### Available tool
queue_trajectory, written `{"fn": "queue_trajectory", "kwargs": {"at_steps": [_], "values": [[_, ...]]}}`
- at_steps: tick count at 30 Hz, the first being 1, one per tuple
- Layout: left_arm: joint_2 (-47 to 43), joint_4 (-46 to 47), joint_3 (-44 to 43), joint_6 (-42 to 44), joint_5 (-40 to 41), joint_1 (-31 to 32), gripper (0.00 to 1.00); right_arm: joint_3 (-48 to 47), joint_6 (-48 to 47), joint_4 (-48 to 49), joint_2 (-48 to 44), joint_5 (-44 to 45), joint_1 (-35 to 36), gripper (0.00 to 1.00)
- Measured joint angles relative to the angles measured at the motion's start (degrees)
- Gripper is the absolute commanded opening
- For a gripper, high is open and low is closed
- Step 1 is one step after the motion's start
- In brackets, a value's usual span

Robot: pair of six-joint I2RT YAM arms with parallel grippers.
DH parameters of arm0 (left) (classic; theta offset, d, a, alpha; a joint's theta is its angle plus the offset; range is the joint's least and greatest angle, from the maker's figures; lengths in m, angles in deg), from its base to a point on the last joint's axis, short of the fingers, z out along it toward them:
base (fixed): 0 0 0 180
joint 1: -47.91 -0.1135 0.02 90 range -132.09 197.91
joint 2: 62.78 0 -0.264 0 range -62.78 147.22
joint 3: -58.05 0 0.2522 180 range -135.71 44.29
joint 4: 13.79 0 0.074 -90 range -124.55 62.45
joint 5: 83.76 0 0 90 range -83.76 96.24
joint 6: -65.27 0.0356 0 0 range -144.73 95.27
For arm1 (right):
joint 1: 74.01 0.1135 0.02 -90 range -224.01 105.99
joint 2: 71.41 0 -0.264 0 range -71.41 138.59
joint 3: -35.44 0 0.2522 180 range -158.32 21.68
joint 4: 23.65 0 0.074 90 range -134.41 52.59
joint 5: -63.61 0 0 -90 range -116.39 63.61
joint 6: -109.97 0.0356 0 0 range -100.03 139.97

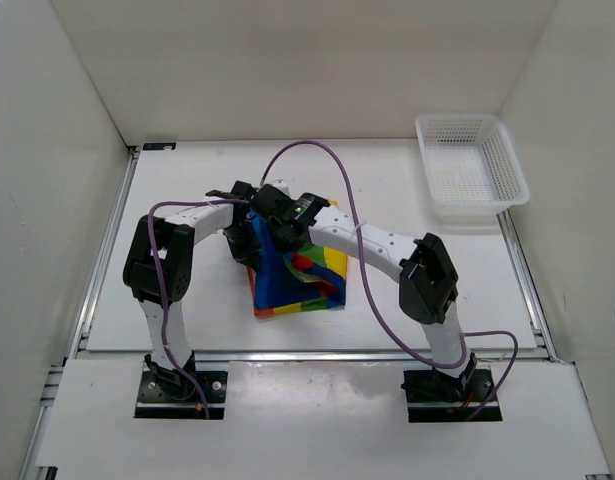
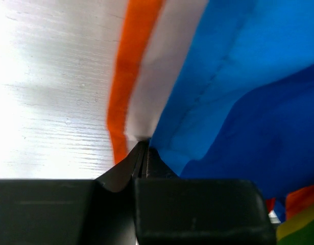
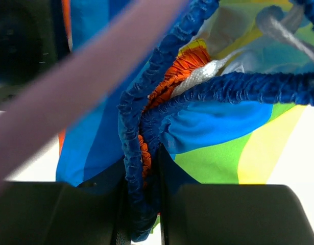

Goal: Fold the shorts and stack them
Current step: Fold the shorts

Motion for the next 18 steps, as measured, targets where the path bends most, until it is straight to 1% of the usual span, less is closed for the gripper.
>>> {"fn": "queue_trajectory", "kwargs": {"at_steps": [5,6,8,9,10,11,12,13,15,16,18], "values": [[0.0,0.15,0.0,0.04,-0.15,0.0,0.11,-0.07,-0.61,2.19,0.0,-2.97,0.55,0.0],[0.0,0.15,0.0,0.04,-0.15,0.0,0.11,-0.07,-0.76,2.8,0.0,-3.72,0.66,0.05],[0.0,0.15,0.0,0.04,-0.22,-0.09,0.11,-0.07,-1.01,3.8,0.0,-5.07,0.76,0.29],[0.0,0.15,0.0,0.04,-0.35,-0.37,0.11,-0.07,-1.2,4.22,0.0,-5.77,0.74,0.43],[-0.09,0.09,0.0,0.15,-0.46,-0.76,0.11,0.28,-1.49,5.33,-0.04,-6.6,0.74,0.71],[-0.24,-0.04,-0.02,0.28,-0.63,-1.11,0.11,1.25,-1.81,7.15,-0.48,-7.5,0.72,0.78],[-0.46,-0.57,-0.24,0.5,-0.72,-1.62,0.15,2.45,-2.19,8.66,-1.09,-8.13,0.74,0.83],[-0.81,-1.6,-0.85,0.9,-0.76,-2.19,0.18,3.98,-2.73,10.08,-1.99,-8.79,0.79,0.85],[-2.01,-4.17,-3.02,1.75,-0.55,-3.65,0.24,6.51,-3.74,12.0,-4.31,-9.79,0.98,0.85],[-2.86,-5.38,-4.37,2.16,-0.44,-4.42,0.3,7.52,-4.17,12.85,-5.79,-10.14,0.98,0.86],[-5.31,-7.87,-8.04,3.08,-0.11,-6.32,0.34,8.68,-4.81,14.38,-9.01,-10.82,1.03,0.86]]}}
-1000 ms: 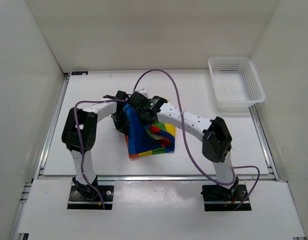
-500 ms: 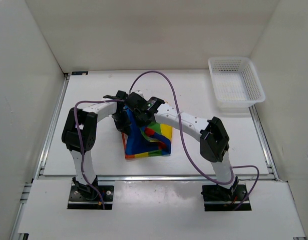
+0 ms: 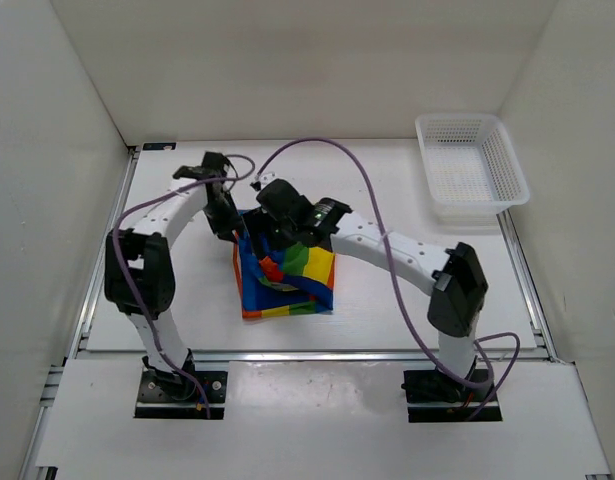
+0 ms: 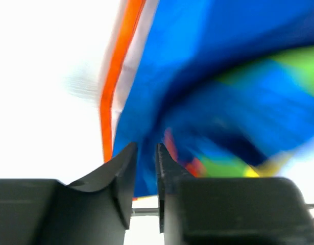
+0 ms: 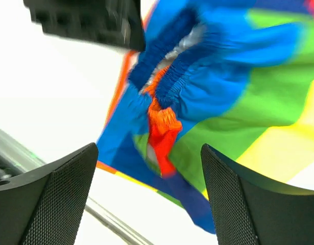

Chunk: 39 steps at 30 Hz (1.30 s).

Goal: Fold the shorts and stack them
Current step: Fold the shorts

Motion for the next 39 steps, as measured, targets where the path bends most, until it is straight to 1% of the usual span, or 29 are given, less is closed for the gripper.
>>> {"fn": "queue_trajectory", "kwargs": {"at_steps": [3,4,5,6,7,9,11,12,13,14,17,21,24,26,27,30,31,34,35,39], "values": [[-4.2,-2.21,-5.25,1.16,0.26,-3.37,0.34,1.6,-0.55,2.86,-5.38,-0.13,0.02,0.81],[-5.64,-2.69,-6.58,1.53,0.33,-4.76,0.33,2.69,-0.55,4.04,-7.52,0.13,0.02,0.78],[-7.02,-3.21,-7.56,1.97,0.46,-6.05,0.26,3.98,-0.44,4.94,-9.68,0.37,-0.09,0.69],[-8.22,-3.76,-8.24,2.21,0.7,-7.06,0.1,5.38,-0.07,5.7,-11.78,0.63,-0.28,0.64],[-9.35,-4.26,-8.79,2.82,1.2,-8.2,0.1,6.64,0.44,6.23,-13.73,0.94,-0.7,0.6],[-10.49,-5.16,-9.31,3.69,1.95,-8.72,0.1,9.64,1.6,7.41,-17.09,1.38,-2.16,0.6],[-10.78,-5.64,-9.33,4.48,2.4,-6.88,0.1,12.76,2.97,7.48,-19.5,1.64,-4.68,0.6],[-10.71,-5.7,-9.31,4.96,2.32,-5.25,0.13,14.38,3.69,7.45,-20.28,1.84,-6.32,0.6],[-10.54,-5.55,-9.22,5.35,1.88,-3.48,0.2,16.02,4.17,7.32,-20.85,2.05,-7.93,0.6],[-10.38,-5.29,-9.05,5.97,1.29,-1.79,0.22,17.53,4.7,6.88,-21.09,2.36,-9.4,0.6],[-8.61,-4.61,-8.76,6.82,-0.72,2.58,0.23,22.05,5.86,5.62,-21.57,2.86,-13.35,0.6],[-3.96,-2.75,-8.37,7.56,-3.37,6.27,0.1,26.86,6.86,3.43,-23.3,3.06,-16.11,0.6],[-0.66,-1.7,-8.81,7.65,-4.39,8.11,0.1,28.52,7.17,2.51,-25.4,3.1,-17.53,0.6],[1.9,-1.62,-10.49,7.61,-4.37,8.87,0.1,28.76,7.39,2.49,-26.36,2.82,-18.56,0.57],[3.32,-1.33,-11.58,7.5,-4.26,9.03,0.1,28.72,7.45,2.64,-26.49,2.58,-19.06,0.53],[8.13,0.07,-14.51,7.43,-3.8,7.93,0.1,27.21,6.91,2.03,-24.5,0.79,-20.17,0.32],[9.9,0.48,-15.19,7.45,-3.65,7.06,0.1,25.29,6.75,1.14,-22.56,-0.07,-20.31,0.18],[15.28,1.55,-16.37,7.65,-3.17,3.89,0.1,17.79,5.57,0.57,-14.6,-2.6,-20.33,0.02],[16.7,1.66,-16.37,7.67,-3.15,3.08,0.1,15.61,4.94,0.57,-12.15,-3.32,-20.33,0.0],[19.82,1.33,-16.37,8.11,-3.17,0.22,0.1,6.56,3.54,0.17,-2.03,-6.54,-20.33,0.0]]}}
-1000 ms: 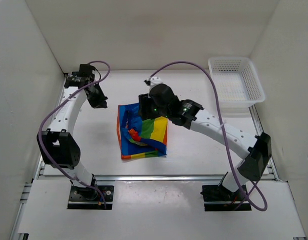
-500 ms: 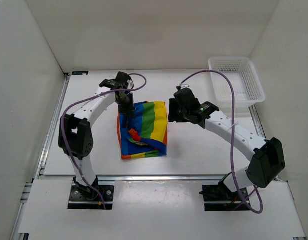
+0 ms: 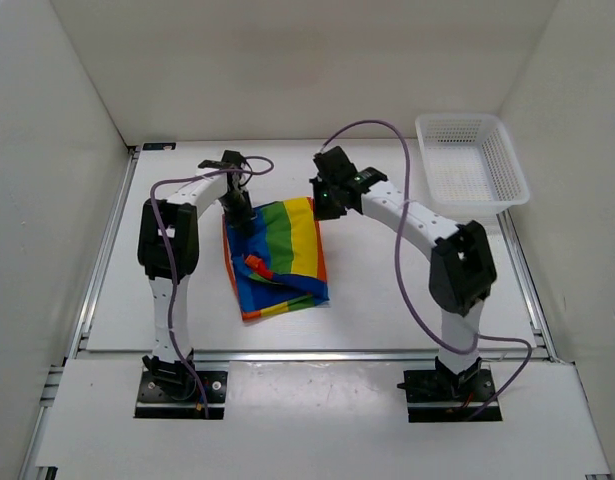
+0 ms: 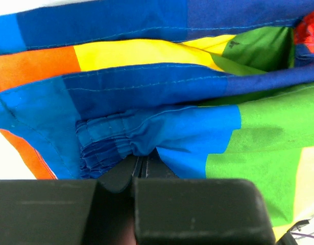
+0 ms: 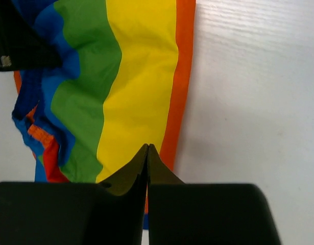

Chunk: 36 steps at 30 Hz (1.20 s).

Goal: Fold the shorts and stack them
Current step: Fold the shorts

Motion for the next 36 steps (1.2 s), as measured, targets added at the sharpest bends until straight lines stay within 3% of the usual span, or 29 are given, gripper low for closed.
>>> {"fn": "queue_trajectory", "kwargs": {"at_steps": [8,12,16,21,23,25,30,36], "values": [[0.44,0.02,-1.25,0.76,-0.63,0.13,0.1,-17.55,-0.98,-0.07,23.06,-5.49,-1.16,0.0],[0.63,-0.28,-2.1,1.29,-0.98,0.09,0.1,-19.89,-0.85,-0.5,28.63,-6.8,-1.6,0.0],[0.57,-1.57,-3.98,1.86,-1.36,-0.2,0.1,-12.74,-0.48,1.73,22.05,-5.38,-1.73,0.0],[-3.96,-3.3,-3.54,2.29,-3.1,-0.33,0.23,-3.06,0.35,2.51,6.78,-2.97,-0.96,0.0],[-8.96,-3.21,-1.01,1.88,-3.58,-0.22,0.21,-1.14,0.35,3.91,1.68,-2.6,0.07,0.0],[-15.54,-2.27,3.3,1.14,-4.22,0.09,0.11,1.64,0.37,5.4,-2.03,-2.6,1.75,0.0],[-24.48,0.79,14.38,0.11,-5.57,2.1,0.11,10.49,2.47,8.46,-2.43,-3.58,7.28,0.0],[-16.74,3.67,22.27,-0.72,-5.42,3.41,0.11,15.15,4.79,8.9,4.79,-5.46,9.7,0.0]]}}
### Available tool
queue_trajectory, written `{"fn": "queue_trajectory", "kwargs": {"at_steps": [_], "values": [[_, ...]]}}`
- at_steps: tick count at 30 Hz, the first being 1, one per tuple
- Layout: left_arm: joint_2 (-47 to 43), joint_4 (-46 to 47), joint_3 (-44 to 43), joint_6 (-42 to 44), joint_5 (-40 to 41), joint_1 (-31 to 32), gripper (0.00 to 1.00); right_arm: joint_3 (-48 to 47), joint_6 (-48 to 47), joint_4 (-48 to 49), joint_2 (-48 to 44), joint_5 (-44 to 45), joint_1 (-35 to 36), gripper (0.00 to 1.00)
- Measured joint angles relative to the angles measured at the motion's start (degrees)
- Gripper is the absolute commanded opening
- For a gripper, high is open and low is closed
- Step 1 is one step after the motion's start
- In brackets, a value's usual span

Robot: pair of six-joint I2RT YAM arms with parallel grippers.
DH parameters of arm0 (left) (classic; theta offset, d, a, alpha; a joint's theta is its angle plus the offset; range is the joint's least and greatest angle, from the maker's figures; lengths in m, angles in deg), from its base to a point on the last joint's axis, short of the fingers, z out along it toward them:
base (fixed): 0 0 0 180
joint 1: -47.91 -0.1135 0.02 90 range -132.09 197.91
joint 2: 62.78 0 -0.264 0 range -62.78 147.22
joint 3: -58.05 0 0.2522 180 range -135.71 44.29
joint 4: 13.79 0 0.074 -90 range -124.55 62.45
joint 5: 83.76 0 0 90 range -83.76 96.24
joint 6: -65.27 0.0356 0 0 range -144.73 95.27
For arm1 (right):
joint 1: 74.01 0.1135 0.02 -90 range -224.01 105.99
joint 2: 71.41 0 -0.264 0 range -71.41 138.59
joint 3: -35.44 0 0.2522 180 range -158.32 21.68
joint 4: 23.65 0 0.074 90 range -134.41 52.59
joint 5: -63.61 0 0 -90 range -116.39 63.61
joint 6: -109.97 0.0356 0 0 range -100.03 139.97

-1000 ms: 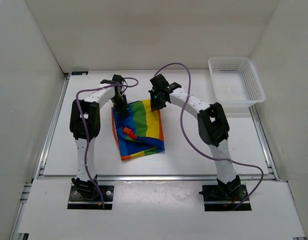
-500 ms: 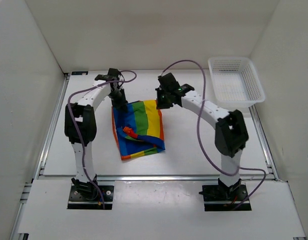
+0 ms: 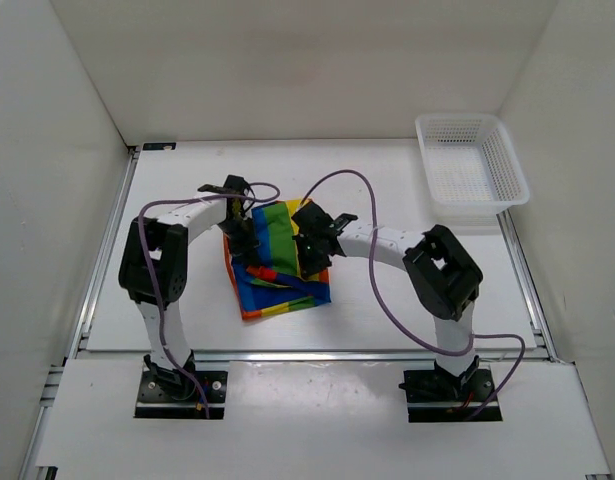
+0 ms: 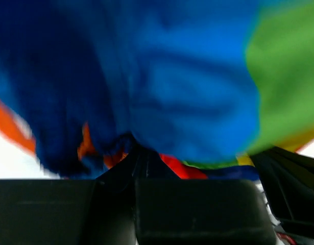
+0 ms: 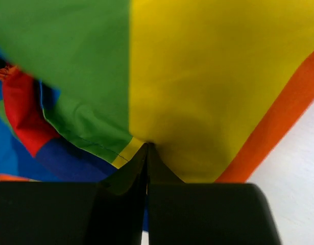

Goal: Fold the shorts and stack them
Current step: Fold the shorts

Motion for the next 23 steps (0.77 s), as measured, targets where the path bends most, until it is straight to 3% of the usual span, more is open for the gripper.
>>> {"fn": "queue_trajectory", "kwargs": {"at_steps": [3,7,8,9,11,12,17,23], "values": [[1.81,0.22,-0.26,0.04,0.04,0.22,0.11,0.11,0.26,-0.33,0.13,0.17,-0.11,0.09],[-0.33,-4.37,-5.42,0.7,2.43,0.5,0.16,0.09,0.11,-3.39,-6.21,5.01,-0.09,0.51],[-1.68,-6.03,-7.82,1.11,3.34,0.5,0.2,0.09,-0.04,-4.46,-9.57,6.8,-0.11,0.73],[-3.45,-7.63,-10.67,1.53,4.5,0.5,0.41,0.09,-0.02,-5.05,-13.6,9.09,-0.11,0.78],[-8.55,-9.77,-16.02,2.43,7.17,0.5,0.71,0.22,-0.37,-5.25,-22.6,14.49,-0.11,0.86],[-11.87,-10.4,-18.03,2.23,8.46,0.5,0.94,0.31,-0.39,-5.49,-27.36,17.81,-0.24,0.92],[-32.11,-11.63,-19.78,0.74,14.51,0.26,0.98,2.25,2.29,-11.61,-42.38,34.51,-1.42,0.97],[-52.17,-11.63,-9.2,-3.1,21.09,-1.01,0.99,9.11,9.7,-26.18,-47.01,47.58,-2.21,0.95]]}}
